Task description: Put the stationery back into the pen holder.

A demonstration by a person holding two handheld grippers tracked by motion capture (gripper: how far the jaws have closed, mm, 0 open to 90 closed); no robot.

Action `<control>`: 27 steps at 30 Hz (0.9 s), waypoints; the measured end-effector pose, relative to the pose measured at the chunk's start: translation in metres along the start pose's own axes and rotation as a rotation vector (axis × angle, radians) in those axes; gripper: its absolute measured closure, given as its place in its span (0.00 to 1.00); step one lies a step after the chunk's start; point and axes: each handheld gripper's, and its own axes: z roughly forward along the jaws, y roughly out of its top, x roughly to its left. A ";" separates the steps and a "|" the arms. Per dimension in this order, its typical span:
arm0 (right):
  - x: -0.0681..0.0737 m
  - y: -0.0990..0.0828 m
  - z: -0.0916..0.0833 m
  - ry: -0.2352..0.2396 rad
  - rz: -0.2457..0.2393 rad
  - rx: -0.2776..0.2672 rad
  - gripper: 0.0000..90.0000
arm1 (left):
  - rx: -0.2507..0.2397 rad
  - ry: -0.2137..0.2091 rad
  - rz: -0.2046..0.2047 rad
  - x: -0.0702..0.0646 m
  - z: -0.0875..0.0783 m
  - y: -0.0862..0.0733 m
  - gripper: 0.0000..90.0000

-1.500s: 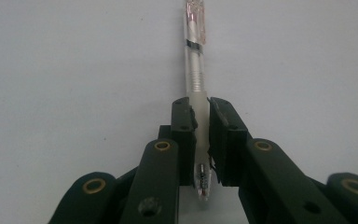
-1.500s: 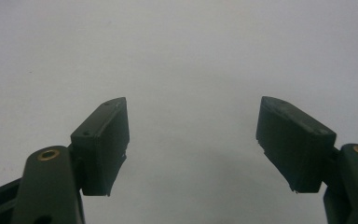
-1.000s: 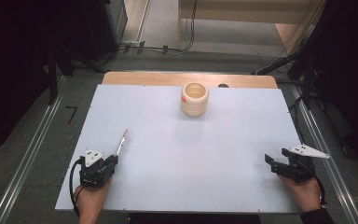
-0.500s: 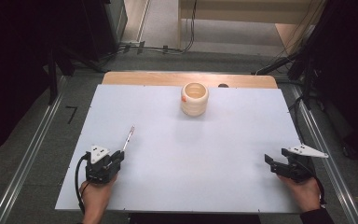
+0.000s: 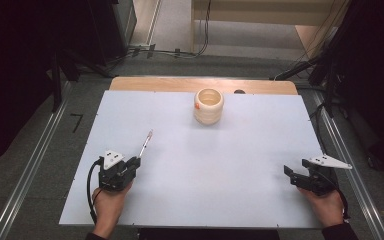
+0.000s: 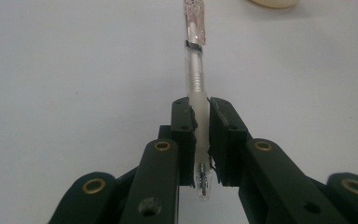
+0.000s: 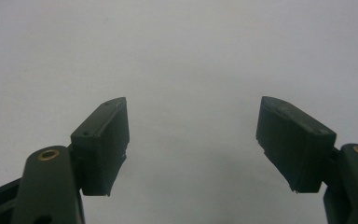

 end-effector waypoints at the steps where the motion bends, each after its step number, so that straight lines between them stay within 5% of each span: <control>1: 0.000 0.000 0.000 0.001 -0.001 0.000 0.27 | 0.001 -0.002 0.005 -0.001 0.001 0.001 0.91; 27: 0.000 0.000 0.002 0.001 0.001 0.008 0.27 | 0.001 -0.056 0.045 -0.019 0.018 0.019 0.91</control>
